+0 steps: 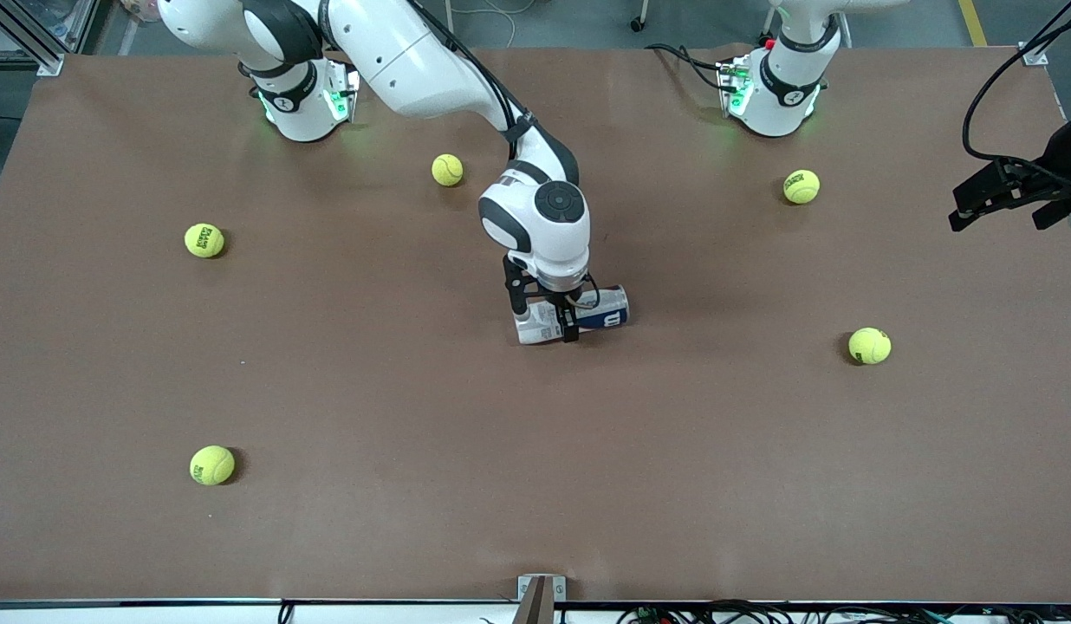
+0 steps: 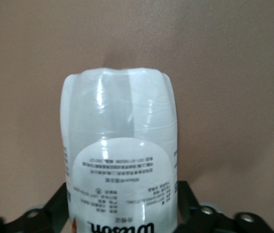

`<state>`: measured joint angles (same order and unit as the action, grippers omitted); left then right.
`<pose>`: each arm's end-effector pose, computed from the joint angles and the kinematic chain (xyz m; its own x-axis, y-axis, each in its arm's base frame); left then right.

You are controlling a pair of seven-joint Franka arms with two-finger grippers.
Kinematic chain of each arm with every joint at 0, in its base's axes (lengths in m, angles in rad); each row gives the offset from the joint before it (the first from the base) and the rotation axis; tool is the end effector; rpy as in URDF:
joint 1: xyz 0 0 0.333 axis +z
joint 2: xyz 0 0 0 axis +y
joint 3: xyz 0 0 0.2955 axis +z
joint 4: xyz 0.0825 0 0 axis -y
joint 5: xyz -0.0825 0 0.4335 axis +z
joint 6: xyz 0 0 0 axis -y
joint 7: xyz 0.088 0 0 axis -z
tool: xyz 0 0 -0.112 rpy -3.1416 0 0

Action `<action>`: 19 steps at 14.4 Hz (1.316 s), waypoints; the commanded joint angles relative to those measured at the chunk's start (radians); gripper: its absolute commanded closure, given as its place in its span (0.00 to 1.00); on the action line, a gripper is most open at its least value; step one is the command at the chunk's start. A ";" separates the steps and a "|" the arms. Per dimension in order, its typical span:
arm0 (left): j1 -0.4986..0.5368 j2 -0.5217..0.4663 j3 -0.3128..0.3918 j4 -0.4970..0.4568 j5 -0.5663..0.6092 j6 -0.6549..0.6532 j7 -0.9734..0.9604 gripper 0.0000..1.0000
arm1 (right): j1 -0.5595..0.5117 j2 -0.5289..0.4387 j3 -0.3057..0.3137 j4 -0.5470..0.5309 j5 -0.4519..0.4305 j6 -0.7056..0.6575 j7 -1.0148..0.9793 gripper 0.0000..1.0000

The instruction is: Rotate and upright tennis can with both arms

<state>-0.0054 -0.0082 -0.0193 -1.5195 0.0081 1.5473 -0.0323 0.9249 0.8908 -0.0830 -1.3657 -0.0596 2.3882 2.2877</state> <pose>0.5997 -0.0139 0.6285 0.9993 0.0078 0.0362 0.0081 -0.9999 -0.0071 0.5059 0.5829 0.1463 0.1996 -0.9799 -0.0015 -0.9657 -0.1965 -0.1697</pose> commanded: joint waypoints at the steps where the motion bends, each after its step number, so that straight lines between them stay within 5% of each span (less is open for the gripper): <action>1: 0.004 0.005 -0.001 0.012 -0.008 -0.009 0.019 0.00 | 0.011 0.008 -0.008 0.051 -0.017 -0.018 0.021 0.00; 10: -0.034 0.095 -0.036 0.009 -0.008 -0.073 -0.027 0.00 | -0.023 -0.045 0.006 0.224 0.035 -0.352 -0.031 0.00; 15: -0.093 0.230 -0.088 -0.017 -0.103 -0.049 -0.103 0.00 | -0.174 -0.151 0.002 0.214 0.171 -0.530 -0.587 0.00; 19: -0.091 0.237 -0.088 -0.200 -0.311 0.152 -0.107 0.00 | -0.358 -0.240 0.000 0.182 0.179 -0.653 -1.044 0.00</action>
<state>-0.1065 0.2569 -0.1085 -1.6165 -0.2201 1.6213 -0.1385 0.6441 0.7161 -0.1016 -1.1210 0.0999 1.7646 1.4281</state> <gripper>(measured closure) 0.000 0.000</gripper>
